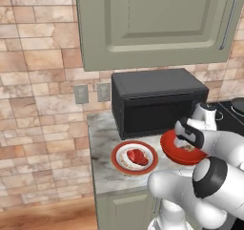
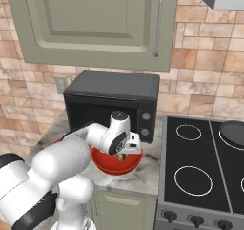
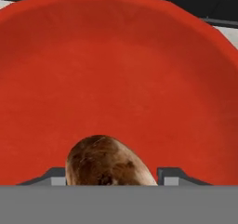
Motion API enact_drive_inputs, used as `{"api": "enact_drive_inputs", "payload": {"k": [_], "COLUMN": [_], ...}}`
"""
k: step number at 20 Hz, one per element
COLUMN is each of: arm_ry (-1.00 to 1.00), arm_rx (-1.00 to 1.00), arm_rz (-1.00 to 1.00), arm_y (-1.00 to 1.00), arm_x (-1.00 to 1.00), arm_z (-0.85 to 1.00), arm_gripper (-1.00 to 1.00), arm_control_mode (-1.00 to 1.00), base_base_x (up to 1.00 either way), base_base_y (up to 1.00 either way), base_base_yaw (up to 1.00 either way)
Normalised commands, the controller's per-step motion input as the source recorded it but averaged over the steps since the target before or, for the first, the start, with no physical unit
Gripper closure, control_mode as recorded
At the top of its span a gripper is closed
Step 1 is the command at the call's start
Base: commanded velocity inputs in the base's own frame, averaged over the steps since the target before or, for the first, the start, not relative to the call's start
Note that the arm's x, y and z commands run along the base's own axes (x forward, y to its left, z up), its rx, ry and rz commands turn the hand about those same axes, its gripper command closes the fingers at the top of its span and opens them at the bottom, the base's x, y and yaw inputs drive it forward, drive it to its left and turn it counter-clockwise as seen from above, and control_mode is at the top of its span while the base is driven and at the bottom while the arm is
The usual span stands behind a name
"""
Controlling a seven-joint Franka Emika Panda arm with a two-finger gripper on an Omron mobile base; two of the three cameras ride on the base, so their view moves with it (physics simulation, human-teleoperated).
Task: Place the steak on the plate and place the mushroom on the same plate.
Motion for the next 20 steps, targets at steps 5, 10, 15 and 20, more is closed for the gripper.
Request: {"api": "enact_drive_inputs", "payload": {"k": [5,10,15,20], "arm_ry": [-0.11,-0.11,-0.06,-0.04], "arm_rx": [0.0,0.0,0.0,0.0], "arm_rz": [0.0,0.03,0.05,0.05], "arm_y": [0.0,0.01,0.42,0.8], "arm_x": [-0.61,-0.65,-0.55,-0.25], "arm_z": [0.57,0.85,0.66,0.6], "arm_gripper": [1.0,1.0,1.0,1.0], "arm_control_mode": [-1.0,-1.0,-1.0,-1.0], "base_base_x": [0.0,0.0,0.0,0.0], "base_base_y": [0.0,0.0,0.0,0.0], "base_base_yaw": [0.0,0.0,0.0,0.0]}}
